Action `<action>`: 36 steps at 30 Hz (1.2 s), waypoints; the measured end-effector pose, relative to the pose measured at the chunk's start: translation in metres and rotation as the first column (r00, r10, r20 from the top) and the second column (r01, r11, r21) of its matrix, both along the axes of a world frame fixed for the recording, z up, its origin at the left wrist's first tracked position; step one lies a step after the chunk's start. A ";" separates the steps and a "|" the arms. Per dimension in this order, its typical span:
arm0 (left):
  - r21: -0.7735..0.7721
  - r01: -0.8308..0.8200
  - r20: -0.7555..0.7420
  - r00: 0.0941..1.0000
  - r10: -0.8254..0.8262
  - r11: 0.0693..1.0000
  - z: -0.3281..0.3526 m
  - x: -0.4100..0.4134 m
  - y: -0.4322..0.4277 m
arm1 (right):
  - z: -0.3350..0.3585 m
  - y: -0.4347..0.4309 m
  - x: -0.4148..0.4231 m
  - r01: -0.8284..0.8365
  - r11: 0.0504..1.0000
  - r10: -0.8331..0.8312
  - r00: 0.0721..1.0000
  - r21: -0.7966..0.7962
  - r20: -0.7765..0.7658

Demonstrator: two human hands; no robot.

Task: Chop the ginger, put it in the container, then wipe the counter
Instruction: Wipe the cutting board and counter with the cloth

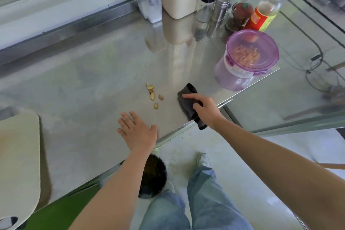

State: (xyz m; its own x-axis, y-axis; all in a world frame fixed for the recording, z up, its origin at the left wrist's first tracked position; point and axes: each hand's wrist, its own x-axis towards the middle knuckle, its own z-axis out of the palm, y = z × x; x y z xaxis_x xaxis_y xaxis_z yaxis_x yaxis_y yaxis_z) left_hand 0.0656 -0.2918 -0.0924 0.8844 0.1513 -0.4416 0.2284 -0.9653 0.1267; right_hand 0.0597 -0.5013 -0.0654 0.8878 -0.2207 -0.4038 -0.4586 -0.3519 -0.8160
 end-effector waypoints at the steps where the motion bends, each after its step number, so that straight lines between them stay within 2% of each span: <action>1: 0.037 -0.011 0.069 0.998 0.008 0.999 0.003 0.001 -0.006 | 0.007 -0.012 0.000 0.123 0.990 -0.123 0.992 0.068 0.001; 3: 0.049 0.004 0.245 0.969 -0.016 0.999 0.009 0.006 -0.025 | 0.016 -0.043 -0.003 0.385 0.906 -0.381 0.923 0.174 -0.061; 5: -0.040 0.092 0.344 0.936 -0.072 0.995 0.014 0.014 -0.057 | 0.022 -0.080 -0.010 0.583 0.789 -0.544 0.810 0.196 -0.218; 7: -0.189 0.178 0.371 0.924 -0.097 0.966 0.019 0.022 -0.095 | 0.023 -0.119 -0.014 0.652 0.735 -0.581 0.747 0.187 -0.322; 9: -0.361 0.205 0.346 0.935 -0.073 0.910 0.023 0.028 -0.132 | 0.021 -0.151 -0.011 0.669 0.705 -0.574 0.733 0.234 -0.365; 11: -0.471 0.212 0.322 0.945 -0.058 0.856 0.025 0.035 -0.164 | 0.024 -0.175 -0.003 0.674 0.661 -0.548 0.734 0.329 -0.402; 12: -0.510 0.217 0.315 0.948 -0.054 0.832 0.026 0.038 -0.177 | 0.026 -0.183 0.003 0.671 0.660 -0.538 0.736 0.339 -0.410; 14: -0.579 0.187 0.271 0.962 -0.029 0.794 0.030 0.044 -0.197 | 0.030 -0.196 0.011 0.631 0.734 -0.514 0.758 0.252 -0.401; 17: -0.662 0.058 0.145 0.988 0.051 0.747 0.036 0.051 -0.216 | 0.029 -0.206 0.018 0.523 0.836 -0.473 0.841 0.170 -0.262; 18: -0.710 -0.013 0.075 0.993 0.095 0.704 0.039 0.052 -0.221 | 0.027 -0.208 0.018 0.482 0.861 -0.443 0.868 0.164 -0.225; 20: -0.802 -0.229 -0.146 0.971 0.191 0.551 0.049 0.054 -0.231 | 0.025 -0.209 0.017 0.391 0.910 -0.367 0.914 0.139 -0.172; 23: -0.784 -0.529 -0.475 0.848 0.234 0.325 0.059 0.057 -0.241 | 0.024 -0.205 0.022 0.205 0.970 -0.190 0.974 0.128 -0.121; 25: -0.760 -0.611 -0.545 0.785 0.296 0.220 0.061 0.058 -0.247 | 0.026 -0.201 0.029 0.044 0.997 -0.038 0.993 0.057 -0.110; 27: -0.765 -0.627 -0.537 0.747 0.391 0.147 0.061 0.060 -0.248 | 0.028 -0.199 0.037 -0.050 0.998 0.053 0.992 0.029 -0.117; 29: -0.772 -0.626 -0.522 0.725 0.450 0.112 0.061 0.068 -0.248 | 0.029 -0.203 0.043 -0.021 0.996 0.031 0.994 0.085 -0.107; 33: -0.778 -0.617 -0.495 0.720 0.486 0.120 0.059 0.090 -0.252 | 0.022 -0.226 0.047 0.294 0.926 -0.286 0.956 0.236 -0.066; 36: -0.802 -0.584 -0.481 0.757 0.443 0.127 0.052 0.104 -0.258 | 0.018 -0.245 0.049 0.414 0.850 -0.414 0.907 0.326 -0.072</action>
